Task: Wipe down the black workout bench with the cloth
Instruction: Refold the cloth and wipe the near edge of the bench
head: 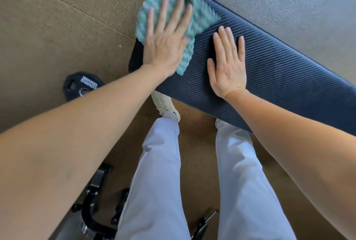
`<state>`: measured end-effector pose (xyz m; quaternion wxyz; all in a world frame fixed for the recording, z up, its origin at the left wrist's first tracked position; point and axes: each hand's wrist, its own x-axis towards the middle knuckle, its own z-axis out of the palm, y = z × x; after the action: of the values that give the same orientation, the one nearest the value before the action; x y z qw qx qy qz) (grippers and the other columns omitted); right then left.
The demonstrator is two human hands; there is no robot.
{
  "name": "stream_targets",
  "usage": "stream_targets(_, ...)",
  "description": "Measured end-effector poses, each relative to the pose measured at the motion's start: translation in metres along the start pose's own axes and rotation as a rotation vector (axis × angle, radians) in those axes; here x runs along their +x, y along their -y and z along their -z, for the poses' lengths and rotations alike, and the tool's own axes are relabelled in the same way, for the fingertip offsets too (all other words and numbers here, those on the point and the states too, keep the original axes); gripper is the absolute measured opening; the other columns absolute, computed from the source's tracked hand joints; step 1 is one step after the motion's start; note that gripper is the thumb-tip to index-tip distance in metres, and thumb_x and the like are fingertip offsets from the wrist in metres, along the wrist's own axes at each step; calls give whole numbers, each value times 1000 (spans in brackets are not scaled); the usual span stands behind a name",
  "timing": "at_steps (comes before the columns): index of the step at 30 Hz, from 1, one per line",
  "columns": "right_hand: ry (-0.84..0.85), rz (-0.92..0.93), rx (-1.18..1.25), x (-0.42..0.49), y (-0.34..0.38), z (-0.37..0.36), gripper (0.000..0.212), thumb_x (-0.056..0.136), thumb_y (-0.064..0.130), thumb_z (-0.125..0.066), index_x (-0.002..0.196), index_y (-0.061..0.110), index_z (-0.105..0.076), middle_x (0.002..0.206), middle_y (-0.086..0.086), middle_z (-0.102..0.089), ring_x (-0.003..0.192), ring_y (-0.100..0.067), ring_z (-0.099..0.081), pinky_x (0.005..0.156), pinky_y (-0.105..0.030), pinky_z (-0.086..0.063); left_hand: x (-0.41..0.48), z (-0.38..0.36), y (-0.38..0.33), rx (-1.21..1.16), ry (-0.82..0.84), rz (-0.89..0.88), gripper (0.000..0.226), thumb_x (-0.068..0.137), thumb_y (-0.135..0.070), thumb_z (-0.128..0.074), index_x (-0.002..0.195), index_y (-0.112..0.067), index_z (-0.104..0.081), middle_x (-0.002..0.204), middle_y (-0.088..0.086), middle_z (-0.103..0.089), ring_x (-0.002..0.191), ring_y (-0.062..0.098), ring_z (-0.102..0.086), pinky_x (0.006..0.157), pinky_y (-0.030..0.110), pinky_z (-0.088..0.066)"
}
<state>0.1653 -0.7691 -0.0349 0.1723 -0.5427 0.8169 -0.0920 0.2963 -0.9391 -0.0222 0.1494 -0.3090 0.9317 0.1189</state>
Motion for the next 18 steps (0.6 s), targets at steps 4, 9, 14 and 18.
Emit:
stream_targets(4,-108,-24,118,-5,-7,-2,52,102,9,-44,152,-5,-36,160,-21,-35,151,-37,-28,126,-54,-17,-90,-34,-30,-67,80,-227,63,105,-34,-37,164,-19,-19,172,4,-17,159,32,-11,129,50,-8)
stream_targets(9,-6,24,107,-32,-21,11,52,104,11,-41,154,-1,-34,163,-20,-31,153,-37,-24,126,-52,-17,-166,-40,-69,-440,246,-244,54,107,-29,-33,157,-10,-38,166,6,-32,157,23,-18,128,38,-12)
stream_targets(14,152,15,132,-64,-26,26,54,104,15,-39,156,2,-32,165,-17,-27,155,-33,-19,127,-50,-14,-176,-7,-79,-606,380,-59,37,106,-36,-43,125,-14,-67,120,11,-73,110,31,-68,86,41,-56)
stream_targets(18,129,-87,252,-68,-17,39,52,97,11,-46,149,5,-46,155,-13,-46,149,-32,-33,124,-47,-25,-123,27,-60,-819,266,277,47,103,-48,-44,109,-9,-69,97,10,-74,83,24,-66,69,36,-51)
